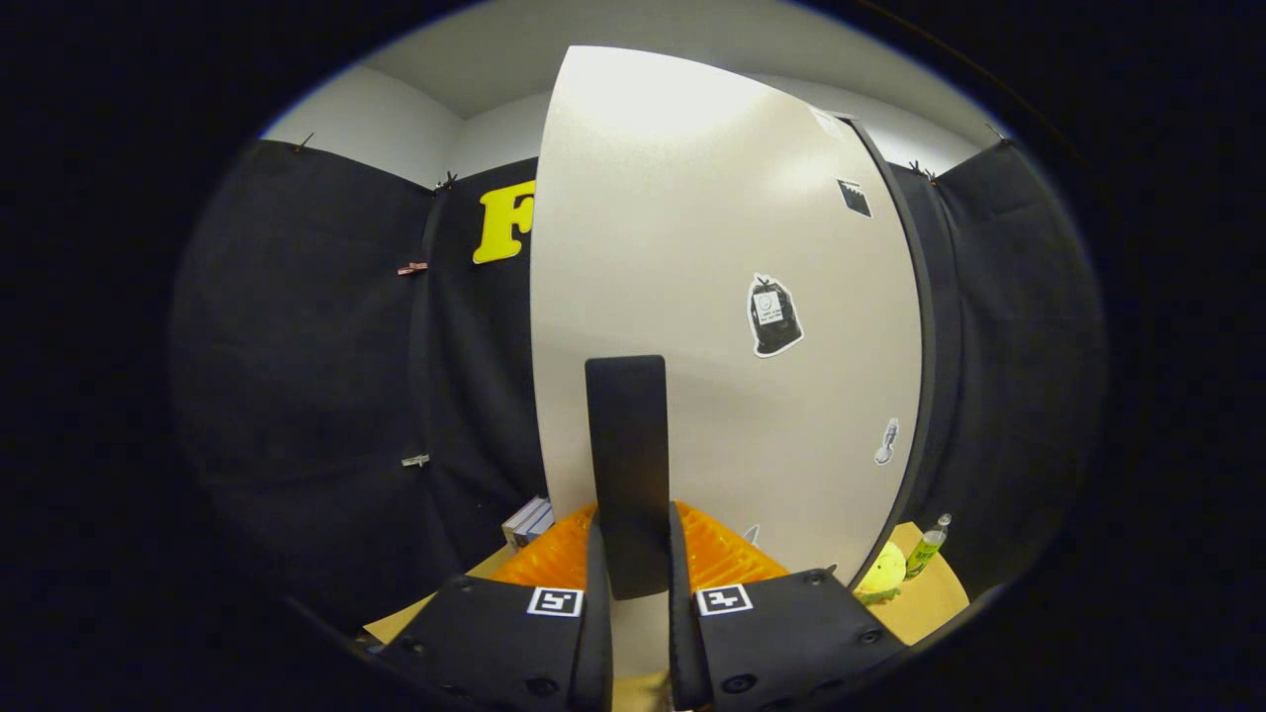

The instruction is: Open the shoe cabinet door, grab the shoes and put them into the shoe cabinet, then close the shoe cabinet door.

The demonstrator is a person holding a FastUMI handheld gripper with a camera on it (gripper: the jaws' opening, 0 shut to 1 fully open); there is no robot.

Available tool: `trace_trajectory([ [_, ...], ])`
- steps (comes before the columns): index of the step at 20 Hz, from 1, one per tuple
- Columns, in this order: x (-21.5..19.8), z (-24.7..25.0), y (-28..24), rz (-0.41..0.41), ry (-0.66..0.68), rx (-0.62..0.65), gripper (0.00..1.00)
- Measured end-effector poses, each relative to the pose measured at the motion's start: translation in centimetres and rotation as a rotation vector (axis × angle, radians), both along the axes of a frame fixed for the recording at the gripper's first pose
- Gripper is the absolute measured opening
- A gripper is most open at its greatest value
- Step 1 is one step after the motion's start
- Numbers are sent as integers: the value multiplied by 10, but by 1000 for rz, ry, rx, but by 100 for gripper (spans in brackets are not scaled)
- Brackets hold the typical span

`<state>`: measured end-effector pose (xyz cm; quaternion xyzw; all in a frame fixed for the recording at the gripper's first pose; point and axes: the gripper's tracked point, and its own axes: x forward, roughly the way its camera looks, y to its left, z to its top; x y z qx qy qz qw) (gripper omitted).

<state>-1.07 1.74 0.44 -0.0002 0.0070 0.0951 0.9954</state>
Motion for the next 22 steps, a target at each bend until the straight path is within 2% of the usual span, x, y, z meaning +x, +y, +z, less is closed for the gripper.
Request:
trace_trajectory([
  [6, -34, 3, -33, 30, -3, 0, 27],
  [13, -63, 6, -72, 15, -10, 20, 26],
  [18, -79, 6, -100, -27, -17, 25, 26],
  [22, -87, 3, -129, -103, 2, 39, 25],
])
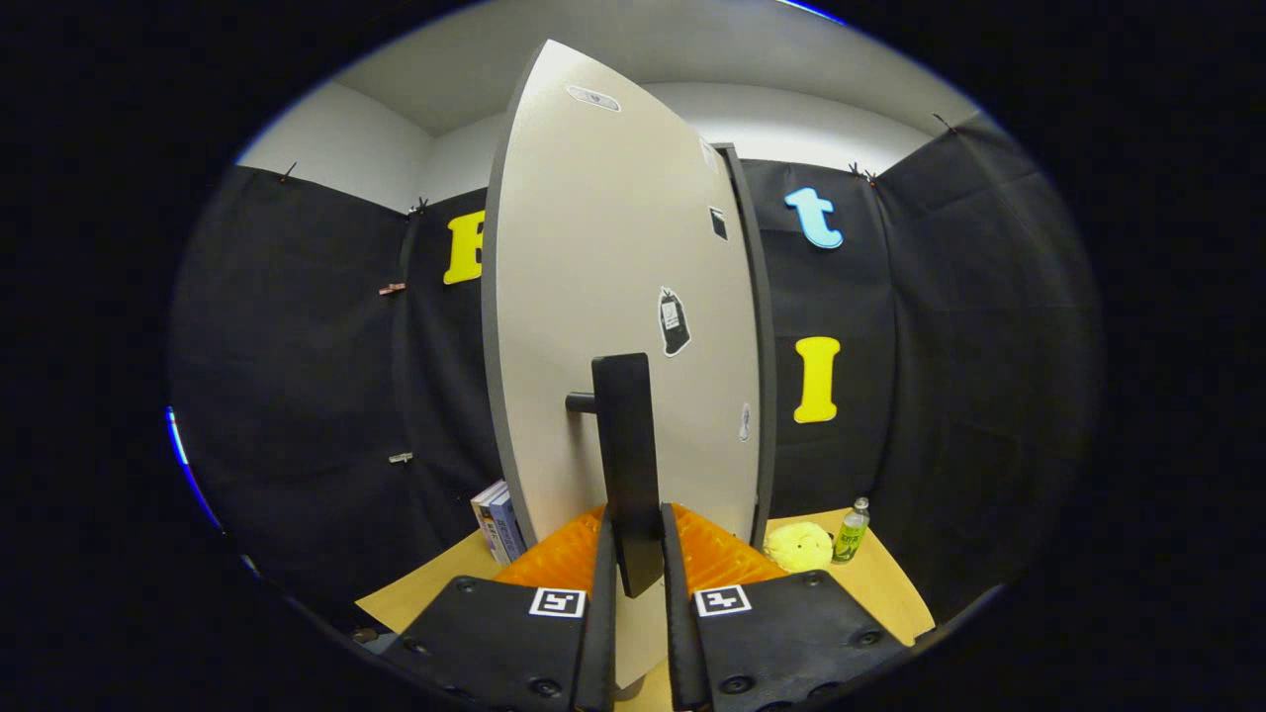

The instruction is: Open the shoe cabinet door, grab the shoes and put them into the shoe cabinet, then close the shoe cabinet door.

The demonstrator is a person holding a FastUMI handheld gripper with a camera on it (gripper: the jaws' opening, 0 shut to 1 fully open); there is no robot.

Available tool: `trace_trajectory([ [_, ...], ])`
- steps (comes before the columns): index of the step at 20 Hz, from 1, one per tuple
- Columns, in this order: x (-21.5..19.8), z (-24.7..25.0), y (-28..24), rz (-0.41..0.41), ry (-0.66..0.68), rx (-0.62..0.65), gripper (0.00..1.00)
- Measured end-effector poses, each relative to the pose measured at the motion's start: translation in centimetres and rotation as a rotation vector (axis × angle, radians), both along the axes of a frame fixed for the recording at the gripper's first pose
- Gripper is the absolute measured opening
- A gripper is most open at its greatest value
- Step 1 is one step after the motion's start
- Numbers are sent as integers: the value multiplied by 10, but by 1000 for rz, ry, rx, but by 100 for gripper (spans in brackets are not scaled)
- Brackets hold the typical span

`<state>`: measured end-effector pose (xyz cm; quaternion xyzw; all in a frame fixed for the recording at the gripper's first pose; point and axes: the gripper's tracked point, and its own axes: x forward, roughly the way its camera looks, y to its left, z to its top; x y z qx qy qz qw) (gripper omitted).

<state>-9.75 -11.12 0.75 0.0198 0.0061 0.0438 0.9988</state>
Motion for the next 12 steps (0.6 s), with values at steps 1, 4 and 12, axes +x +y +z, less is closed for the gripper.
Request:
trace_trajectory([
  [1, -3, -5, -8, -21, 11, 5, 25],
  [4, -11, -3, -27, -74, 2, 40, 24],
  [12, -49, 4, -87, -268, -34, 16, 19],
])
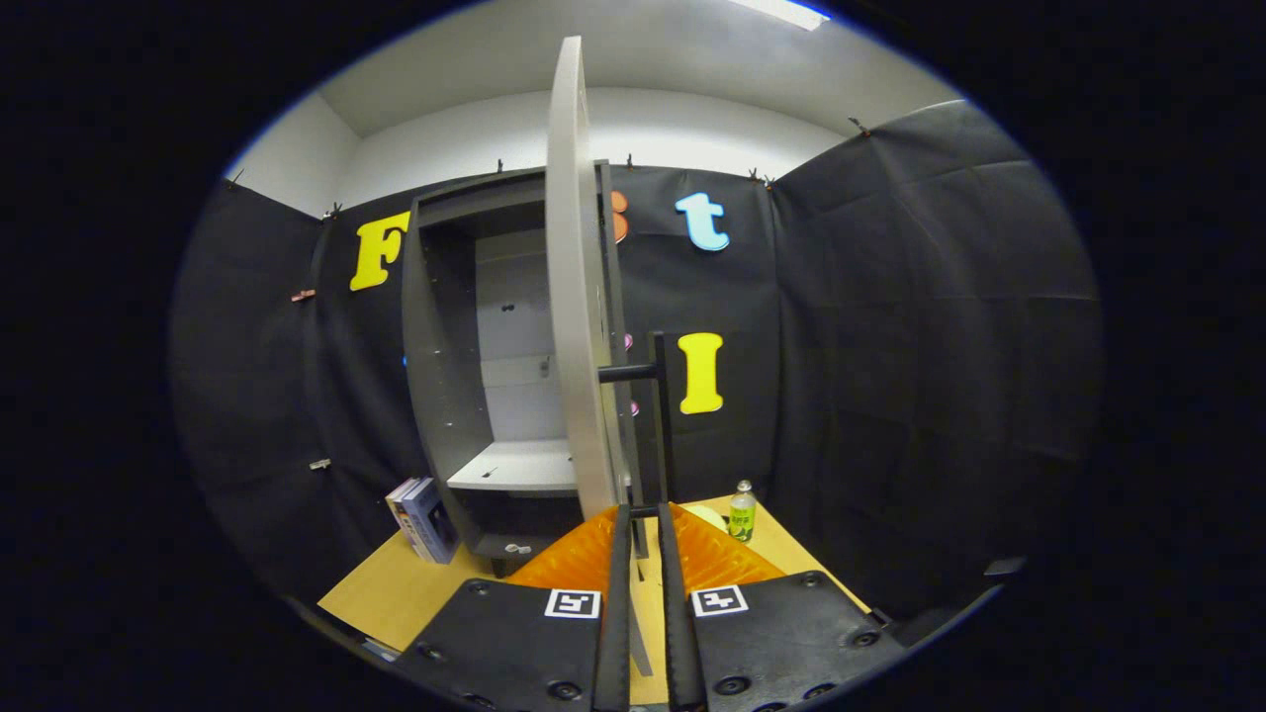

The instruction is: Open the shoe cabinet door, grab the shoes and put them into the shoe cabinet, then close the shoe cabinet door.

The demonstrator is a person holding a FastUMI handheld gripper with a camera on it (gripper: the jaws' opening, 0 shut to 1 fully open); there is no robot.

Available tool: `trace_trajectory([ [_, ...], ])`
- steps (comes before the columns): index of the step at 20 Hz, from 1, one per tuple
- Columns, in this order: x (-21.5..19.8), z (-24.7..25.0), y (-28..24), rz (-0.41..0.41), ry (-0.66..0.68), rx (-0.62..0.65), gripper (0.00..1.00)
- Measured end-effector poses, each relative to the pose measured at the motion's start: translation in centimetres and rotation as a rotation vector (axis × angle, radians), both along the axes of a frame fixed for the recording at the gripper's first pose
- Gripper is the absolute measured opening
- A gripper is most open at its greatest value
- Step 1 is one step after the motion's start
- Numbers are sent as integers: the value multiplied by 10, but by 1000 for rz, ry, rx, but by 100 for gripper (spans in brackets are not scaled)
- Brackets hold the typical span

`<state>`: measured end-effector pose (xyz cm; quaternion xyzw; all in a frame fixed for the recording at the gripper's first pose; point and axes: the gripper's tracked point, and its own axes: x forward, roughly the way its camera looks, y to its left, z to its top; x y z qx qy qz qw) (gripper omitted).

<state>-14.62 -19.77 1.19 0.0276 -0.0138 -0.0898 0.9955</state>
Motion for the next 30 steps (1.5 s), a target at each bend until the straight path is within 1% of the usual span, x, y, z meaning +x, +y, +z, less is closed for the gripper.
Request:
trace_trajectory([
  [1, -6, 1, -4, -15, -7, -3, 20],
  [3, -16, 0, 1, -10, -13, -10, 20],
  [8, -7, -33, 36, 76, 11, -23, 20],
  [10, 0, -51, 57, 111, 24, -12, 20],
  [13, 15, -77, 75, 128, 47, 33, 20],
  [15, 31, -101, 93, 144, 78, 67, 20],
  [17, 45, -127, 115, 187, 113, 87, 20],
  [19, 58, -157, 128, 207, 162, 107, 20],
  [21, 71, -187, 135, 188, 198, 123, 21],
  [23, 83, -218, 153, 197, 244, 130, 20],
  [25, 94, -249, 162, 189, 298, 119, 21],
  [30, 106, -318, 171, 142, 405, 116, 21],
])
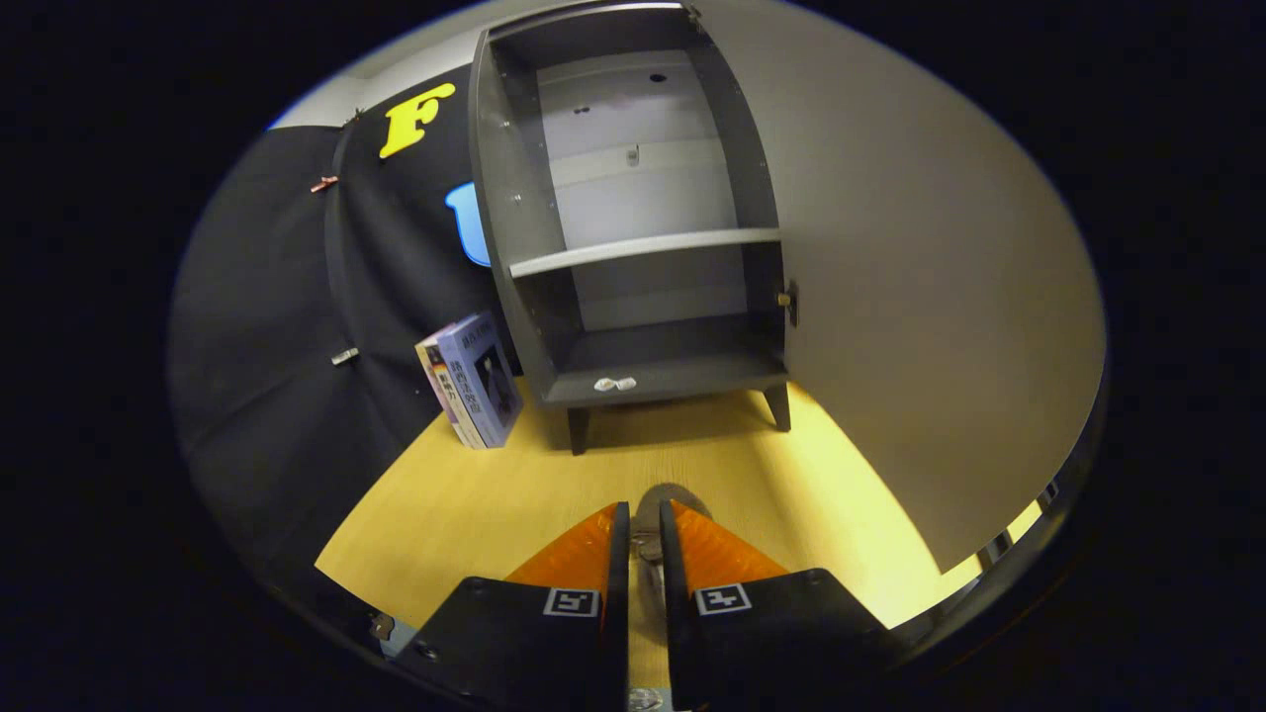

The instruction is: Open the shoe cabinet door, grab the shoes and put them into the shoe cabinet, then close the shoe cabinet door.

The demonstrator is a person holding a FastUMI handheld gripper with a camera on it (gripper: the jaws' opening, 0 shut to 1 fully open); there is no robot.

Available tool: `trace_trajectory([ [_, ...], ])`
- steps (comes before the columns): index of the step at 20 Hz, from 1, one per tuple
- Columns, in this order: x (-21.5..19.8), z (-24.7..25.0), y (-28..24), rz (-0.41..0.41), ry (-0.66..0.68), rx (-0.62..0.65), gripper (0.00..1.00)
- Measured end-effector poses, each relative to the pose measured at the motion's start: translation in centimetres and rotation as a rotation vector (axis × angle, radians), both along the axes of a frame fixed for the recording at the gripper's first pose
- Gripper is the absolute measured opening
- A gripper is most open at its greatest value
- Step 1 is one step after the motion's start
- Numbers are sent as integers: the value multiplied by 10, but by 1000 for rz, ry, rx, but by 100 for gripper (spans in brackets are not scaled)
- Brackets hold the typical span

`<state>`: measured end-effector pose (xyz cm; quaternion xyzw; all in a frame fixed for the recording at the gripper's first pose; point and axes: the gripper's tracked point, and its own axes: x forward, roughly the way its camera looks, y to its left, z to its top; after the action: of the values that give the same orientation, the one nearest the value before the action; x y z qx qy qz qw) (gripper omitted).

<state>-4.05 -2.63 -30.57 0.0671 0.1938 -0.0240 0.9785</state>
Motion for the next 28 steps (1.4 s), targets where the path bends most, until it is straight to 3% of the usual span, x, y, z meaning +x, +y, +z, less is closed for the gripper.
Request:
trace_trajectory([
  [10, 17, -129, 6, -23, 224, -39, 21],
  [24, 88, -166, 4, 21, 260, -75, 24],
  [28, 90, -166, 2, 19, 250, -133, 24],
])
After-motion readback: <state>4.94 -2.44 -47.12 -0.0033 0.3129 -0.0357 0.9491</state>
